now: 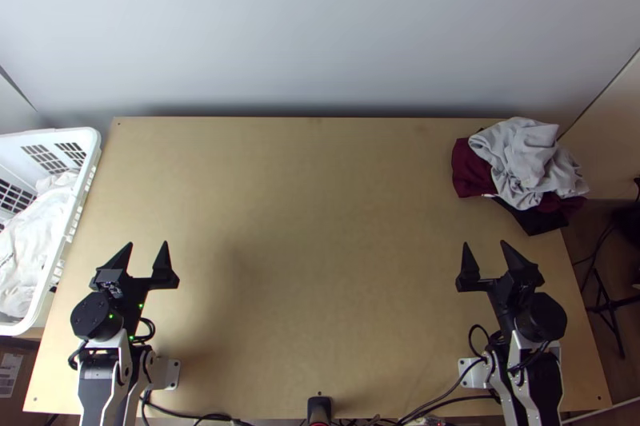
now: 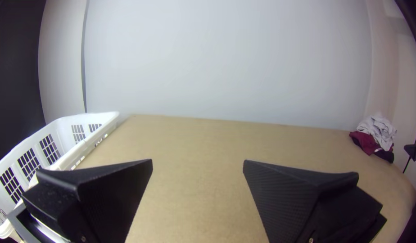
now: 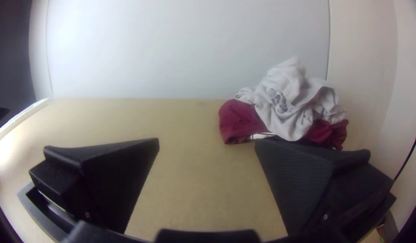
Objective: Fold the t-shirt
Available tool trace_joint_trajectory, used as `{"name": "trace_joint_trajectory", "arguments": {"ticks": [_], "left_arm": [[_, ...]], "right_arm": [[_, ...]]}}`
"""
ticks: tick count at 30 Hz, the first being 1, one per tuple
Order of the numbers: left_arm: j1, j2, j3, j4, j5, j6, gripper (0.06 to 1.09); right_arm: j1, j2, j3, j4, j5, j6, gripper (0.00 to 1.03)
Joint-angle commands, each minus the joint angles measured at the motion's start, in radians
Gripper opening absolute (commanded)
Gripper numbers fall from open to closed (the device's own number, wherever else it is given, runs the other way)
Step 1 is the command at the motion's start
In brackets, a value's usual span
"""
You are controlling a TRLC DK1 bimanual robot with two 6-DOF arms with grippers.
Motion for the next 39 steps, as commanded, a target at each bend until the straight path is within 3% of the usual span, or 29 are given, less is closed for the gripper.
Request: {"name": "trace_joint_trajectory", "arguments": {"ticks": [1,7,11,15,20,24,39], "left_arm": [[-0.004,0.0,0.002,0.068,0.0,0.043,1.04],[-0.004,0.146,0.025,0.258,0.0,0.065,1.03],[0.021,0.323,0.06,0.387,0.0,0.06,1.03],[0.045,0.501,0.143,0.427,0.0,0.055,1.04],[0.047,0.59,0.324,0.352,0.0,0.035,1.04],[0.047,0.692,0.468,0.248,0.0,0.002,1.04],[-0.042,1.09,0.901,0.08,0.0,-0.026,1.04]], "right_arm": [[0.007,-0.015,0.004,0.07,0.003,0.006,0.99],[0.029,0.029,0.009,0.241,0.003,-0.034,0.93],[0.033,0.152,0.018,0.343,0.003,-0.085,0.93],[0.049,0.328,0.125,0.374,0.005,-0.08,0.93],[0.09,0.503,0.309,0.342,0.022,-0.031,0.93],[0.171,0.62,0.446,0.303,0.092,-0.024,0.93],[0.173,1.098,0.762,0.219,0.135,0.027,0.93]]}}
